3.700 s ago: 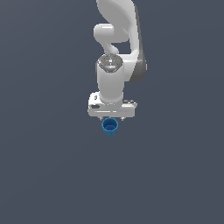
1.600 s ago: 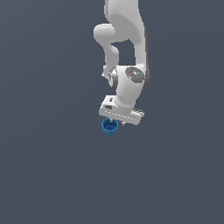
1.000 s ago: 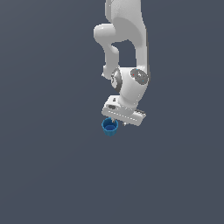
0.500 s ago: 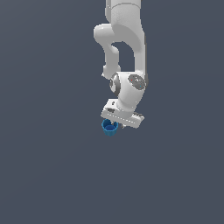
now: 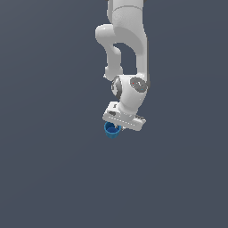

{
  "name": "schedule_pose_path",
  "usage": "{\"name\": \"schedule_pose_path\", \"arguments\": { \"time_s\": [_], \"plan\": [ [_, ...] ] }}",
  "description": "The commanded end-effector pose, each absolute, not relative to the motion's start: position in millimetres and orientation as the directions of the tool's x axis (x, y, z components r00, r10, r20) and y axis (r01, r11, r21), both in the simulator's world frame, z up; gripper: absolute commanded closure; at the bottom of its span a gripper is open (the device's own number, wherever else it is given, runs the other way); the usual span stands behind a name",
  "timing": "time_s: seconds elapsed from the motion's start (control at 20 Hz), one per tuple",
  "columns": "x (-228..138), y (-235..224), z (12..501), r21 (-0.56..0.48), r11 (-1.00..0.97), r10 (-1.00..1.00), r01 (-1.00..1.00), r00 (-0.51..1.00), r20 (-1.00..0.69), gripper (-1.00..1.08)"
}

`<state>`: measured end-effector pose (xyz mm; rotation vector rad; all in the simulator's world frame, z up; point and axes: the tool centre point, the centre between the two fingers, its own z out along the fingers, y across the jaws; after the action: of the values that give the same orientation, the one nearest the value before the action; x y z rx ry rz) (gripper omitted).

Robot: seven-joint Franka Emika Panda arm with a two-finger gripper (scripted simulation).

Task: Pick up the object and move it to a goal position.

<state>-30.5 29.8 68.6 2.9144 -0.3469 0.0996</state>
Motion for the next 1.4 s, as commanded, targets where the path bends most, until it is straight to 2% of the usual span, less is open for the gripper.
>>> {"name": "schedule_pose_path", "arguments": {
  "time_s": [0.0, 0.65, 1.0, 1.35],
  "plan": [
    [-31, 30, 68, 0.195, -0.951, -0.225, -0.239, 0.97, 0.09, 1.08],
    [-34, 37, 95, 0.194, -0.951, -0.225, -0.239, 0.97, 0.091, 1.08],
    [-40, 51, 146, 0.194, -0.952, -0.225, -0.239, 0.97, 0.09, 1.08],
    [-47, 71, 220, 0.193, -0.952, -0.225, -0.238, 0.97, 0.09, 1.08]
  ]
}}
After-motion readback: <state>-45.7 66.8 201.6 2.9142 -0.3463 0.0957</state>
